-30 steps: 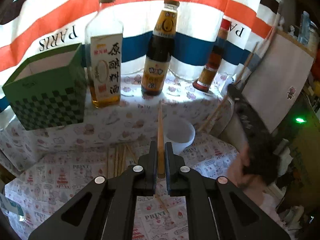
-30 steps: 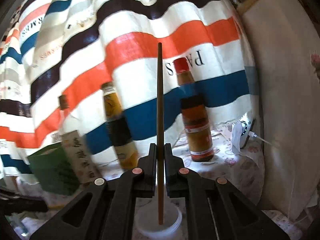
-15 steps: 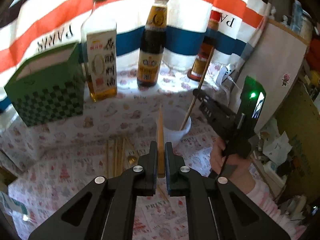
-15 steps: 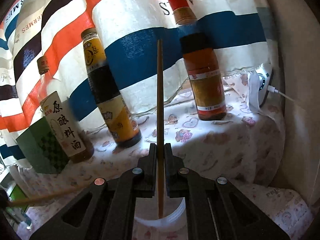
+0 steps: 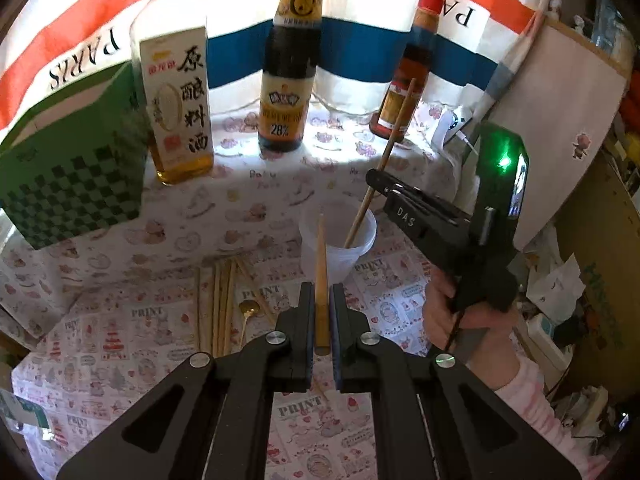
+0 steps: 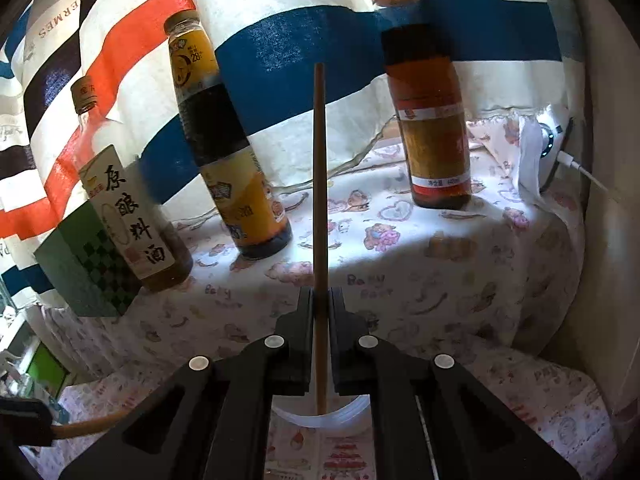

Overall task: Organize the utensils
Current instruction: 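Lower both chopsticks into the white plastic cup and open both tools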

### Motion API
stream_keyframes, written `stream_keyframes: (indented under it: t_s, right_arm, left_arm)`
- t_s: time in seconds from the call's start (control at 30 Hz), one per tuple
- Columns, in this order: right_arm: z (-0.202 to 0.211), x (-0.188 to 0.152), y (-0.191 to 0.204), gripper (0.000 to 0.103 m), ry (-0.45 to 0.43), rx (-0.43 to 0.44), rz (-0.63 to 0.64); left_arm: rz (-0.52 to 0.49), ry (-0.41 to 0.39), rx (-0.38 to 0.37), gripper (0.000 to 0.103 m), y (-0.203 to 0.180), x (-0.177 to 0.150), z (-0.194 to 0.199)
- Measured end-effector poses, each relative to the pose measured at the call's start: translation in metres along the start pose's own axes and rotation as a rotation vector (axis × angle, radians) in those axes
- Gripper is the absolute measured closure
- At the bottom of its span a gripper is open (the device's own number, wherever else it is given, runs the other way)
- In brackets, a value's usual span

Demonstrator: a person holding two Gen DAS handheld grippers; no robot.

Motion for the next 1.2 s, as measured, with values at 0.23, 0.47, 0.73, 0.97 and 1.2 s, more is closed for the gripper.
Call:
stream_keyframes:
  t_s: [0.23, 0.47, 0.73, 0.97, 1.2]
  right_arm:
    - [-0.015, -0.006, -0.005, 0.095, 0.140, 0.009, -0.023]
    - [-0.012, -0.002, -0.015, 0.095, 0.161, 0.017, -0.059]
    - [0.013, 0.013, -0.010, 0.060, 0.114, -0.013, -0.013]
    - [0.050, 0.011, 0.022, 0.025, 0.069, 0.045, 0.033]
    - [0.085, -0.020, 0.063, 0.021, 0.056, 0.094, 0.104]
  left_arm:
    - [-0.029, -0.026, -0.027, 0.097, 0.000, 0.012, -0.033]
    - [0.012, -0.119, -0.054, 0.097, 0.006, 0.030, -0.058]
    - [0.065, -0.426, 0.074, 0.060, 0.033, 0.043, 0.003]
    - [-0.017, -0.545, 0.251, 0.025, 0.046, 0.029, 0.070]
    - [-0.008, -0.594, 0.360, 0.010, 0.057, -0.001, 0.125]
Point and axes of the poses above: each gripper's, at about its wrist camera, not at the fingertips, and z roughly against the way its jaws point, y to its left, x to its top, the point moved 8 cm from there along -z, roughly the way its jaws point, and after that the axes turned 13 degrees about -z, right-handed, at the moved point
